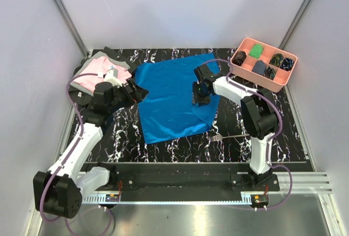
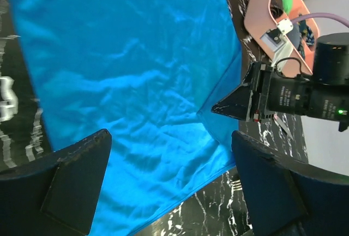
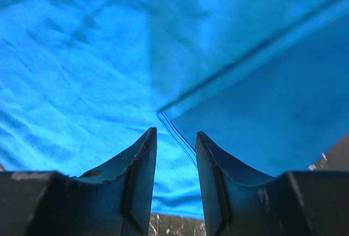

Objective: Fold the napkin, place the utensils inside, and roll it up

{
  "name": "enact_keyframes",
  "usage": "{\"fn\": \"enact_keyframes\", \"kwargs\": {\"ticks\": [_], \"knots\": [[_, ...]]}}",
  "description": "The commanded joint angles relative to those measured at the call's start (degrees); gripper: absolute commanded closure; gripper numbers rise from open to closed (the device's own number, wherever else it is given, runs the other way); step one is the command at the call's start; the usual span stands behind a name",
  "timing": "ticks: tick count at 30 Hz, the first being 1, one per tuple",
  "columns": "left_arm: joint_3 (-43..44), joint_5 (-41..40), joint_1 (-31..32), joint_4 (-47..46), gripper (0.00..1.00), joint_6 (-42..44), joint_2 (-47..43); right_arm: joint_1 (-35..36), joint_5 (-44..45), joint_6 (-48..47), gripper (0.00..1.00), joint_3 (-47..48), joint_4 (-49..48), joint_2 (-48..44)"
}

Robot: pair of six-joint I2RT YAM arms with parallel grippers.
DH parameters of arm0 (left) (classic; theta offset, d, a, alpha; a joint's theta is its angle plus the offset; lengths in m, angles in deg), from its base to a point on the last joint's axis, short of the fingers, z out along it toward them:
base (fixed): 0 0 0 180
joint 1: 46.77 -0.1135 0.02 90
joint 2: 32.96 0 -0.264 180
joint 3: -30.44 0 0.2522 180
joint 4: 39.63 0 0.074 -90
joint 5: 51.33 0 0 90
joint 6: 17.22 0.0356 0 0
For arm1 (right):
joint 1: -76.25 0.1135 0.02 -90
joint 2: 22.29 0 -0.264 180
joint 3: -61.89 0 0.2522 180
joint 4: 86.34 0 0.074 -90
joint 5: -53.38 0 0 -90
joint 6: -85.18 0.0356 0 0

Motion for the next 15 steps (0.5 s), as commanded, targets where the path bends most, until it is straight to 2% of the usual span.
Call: {"fn": "enact_keyframes", "kwargs": {"ticks": [1, 6, 15], "knots": [[2.82, 1.14, -2.07, 11.09, 0.05, 4.34, -4.08, 2.29, 3.4, -1.41, 0.57, 5.01, 2.03, 3.17], [5.02, 1.67, -3.66, 16.72, 0.05, 8.12, -5.76, 3.96, 7.08, -1.85, 0.57, 8.09, 4.84, 5.99], [7.57, 1.32, -5.24, 21.21, 0.04, 13.39, -6.29, 5.89, 9.37, -2.03, 0.57, 10.21, 7.49, 8.98]]}}
